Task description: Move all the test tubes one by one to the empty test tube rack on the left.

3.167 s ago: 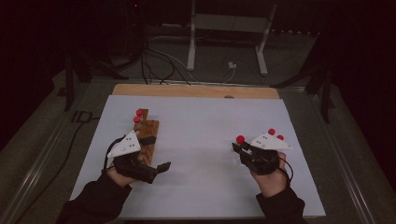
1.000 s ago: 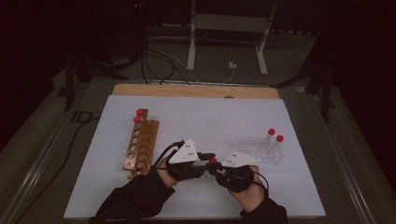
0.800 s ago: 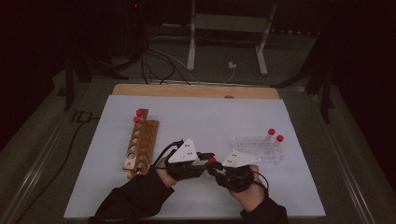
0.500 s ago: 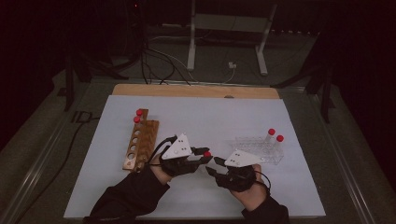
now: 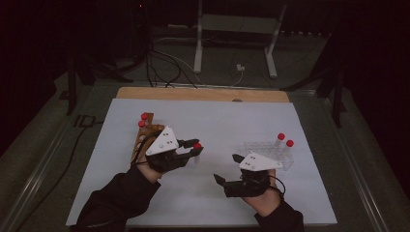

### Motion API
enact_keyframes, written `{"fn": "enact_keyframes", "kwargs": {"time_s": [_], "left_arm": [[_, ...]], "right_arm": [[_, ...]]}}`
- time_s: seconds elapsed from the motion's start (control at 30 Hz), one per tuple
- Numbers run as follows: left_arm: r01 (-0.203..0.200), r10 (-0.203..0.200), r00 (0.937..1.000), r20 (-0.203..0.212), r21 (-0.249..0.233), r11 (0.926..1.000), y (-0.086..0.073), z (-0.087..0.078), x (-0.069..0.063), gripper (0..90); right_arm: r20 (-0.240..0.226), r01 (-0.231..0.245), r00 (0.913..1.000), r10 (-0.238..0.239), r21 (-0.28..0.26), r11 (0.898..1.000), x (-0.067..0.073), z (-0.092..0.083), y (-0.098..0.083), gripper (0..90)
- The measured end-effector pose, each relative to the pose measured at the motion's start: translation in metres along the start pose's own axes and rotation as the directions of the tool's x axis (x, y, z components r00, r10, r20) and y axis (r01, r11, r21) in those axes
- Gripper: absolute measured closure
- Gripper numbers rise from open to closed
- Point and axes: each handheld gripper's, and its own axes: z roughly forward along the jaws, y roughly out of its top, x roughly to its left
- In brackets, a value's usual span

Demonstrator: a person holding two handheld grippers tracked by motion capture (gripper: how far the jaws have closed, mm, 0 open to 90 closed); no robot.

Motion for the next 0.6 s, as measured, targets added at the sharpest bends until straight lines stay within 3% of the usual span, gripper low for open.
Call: {"fn": "enact_keyframes", "kwargs": {"time_s": [0.2,0.3,0.6], "left_arm": [[0.016,-0.017,0.998,-0.061,-0.015,0.9998,0.0,-0.018,0.015,72.1],[0.02,-0.021,0.9957,-0.091,-0.015,0.9997,0.0,-0.025,0.022,72.1],[0.042,-0.047,0.9811,-0.188,-0.031,0.9986,-0.004,-0.051,0.042,72.1]], "right_arm": [[-0.002,-0.013,0.9999,0.013,-0.011,1.0,-0.001,-0.001,0.001,0.0],[-0.014,-0.014,0.9998,0.013,-0.02,1.0,-0.003,-0.003,0.001,0.0],[-0.027,-0.009,0.9996,0.008,-0.032,0.999,-0.005,-0.006,0.001,0.0]]}}
